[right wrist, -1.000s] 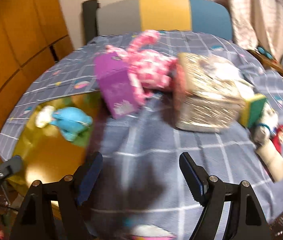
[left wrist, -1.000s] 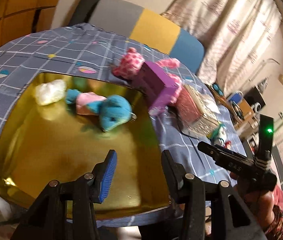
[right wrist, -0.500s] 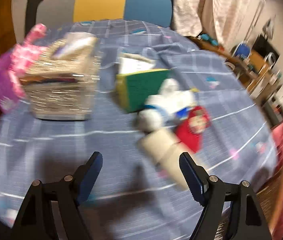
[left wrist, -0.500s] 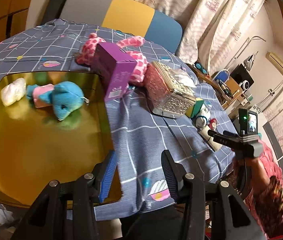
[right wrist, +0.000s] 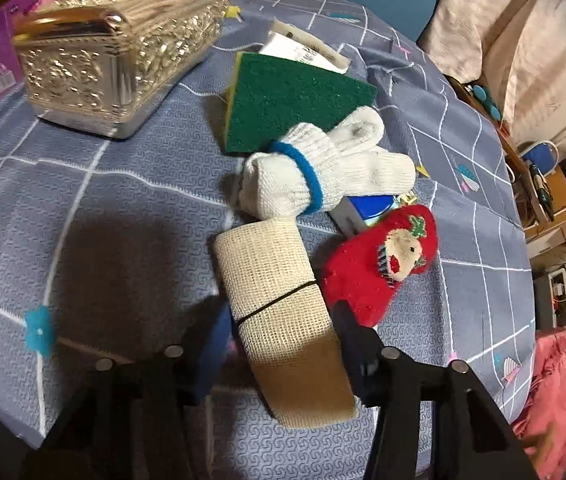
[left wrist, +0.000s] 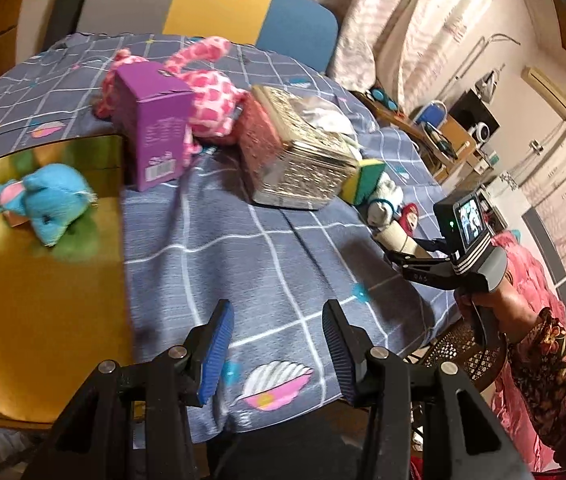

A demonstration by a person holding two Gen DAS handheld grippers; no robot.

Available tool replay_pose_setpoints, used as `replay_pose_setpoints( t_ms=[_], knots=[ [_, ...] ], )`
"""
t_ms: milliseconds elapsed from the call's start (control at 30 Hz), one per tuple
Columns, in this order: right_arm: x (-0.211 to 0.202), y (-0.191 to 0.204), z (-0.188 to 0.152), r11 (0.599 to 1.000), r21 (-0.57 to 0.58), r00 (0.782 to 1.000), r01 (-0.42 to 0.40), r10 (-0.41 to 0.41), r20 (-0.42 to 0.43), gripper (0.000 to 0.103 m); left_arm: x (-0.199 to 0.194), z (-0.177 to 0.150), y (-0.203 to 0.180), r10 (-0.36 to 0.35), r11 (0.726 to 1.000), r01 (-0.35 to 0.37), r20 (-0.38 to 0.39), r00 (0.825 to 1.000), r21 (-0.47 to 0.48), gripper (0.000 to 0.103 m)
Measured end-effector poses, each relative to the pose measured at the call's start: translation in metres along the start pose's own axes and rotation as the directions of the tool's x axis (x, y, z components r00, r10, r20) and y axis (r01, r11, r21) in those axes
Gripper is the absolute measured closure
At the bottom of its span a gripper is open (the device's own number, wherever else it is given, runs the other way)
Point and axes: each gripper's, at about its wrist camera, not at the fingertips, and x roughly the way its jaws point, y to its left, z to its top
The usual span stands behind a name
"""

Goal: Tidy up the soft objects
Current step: 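Grasp the white knit glove with the left tool while the right tool grasps the beige bandage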

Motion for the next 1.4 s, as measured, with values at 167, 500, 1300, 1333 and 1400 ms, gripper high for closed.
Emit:
replay_pose_setpoints(
  t_ms=[167, 500, 1300, 1333, 1400],
  knots=[
    [-0.017, -0.032, -0.008, 0.974, 0.161, 0.987, -0.161, 0.154, 0.054, 0.053, 0.017, 0.005, -0.023, -0.011, 0.999, 0.013, -0.036, 0.999, 0.039, 0.057],
    [-0.028, -0.181, -0.032, 0.627, 0.69, 0.916, -0.361, 0.099, 0.389, 0.053, 0.075, 0.033, -0.092, -0.037, 0.986, 0.053, -0.098, 0.994, 0.16, 0.057],
    [0.002, -0.19, -0.03, 0.635, 0.708, 0.94, -0.31, 0.092, 0.329, 0.054, 0.282, 0.106, -0.186, 0.08, 0.945, -0.007, -0.212, 0.974, 0.327, 0.064],
    [0.002, -0.19, -0.03, 0.637, 0.707, 0.941, -0.305, 0.09, 0.325, 0.054, 0.28, 0.104, -0.186, 0.074, 0.945, -0.003, -0.204, 0.976, 0.328, 0.065],
    [0.002, -0.189, -0.029, 0.643, 0.703, 0.941, -0.304, 0.089, 0.326, 0.054, 0.272, 0.1, -0.184, 0.076, 0.937, -0.007, -0.186, 0.98, 0.348, 0.067]
  ],
)
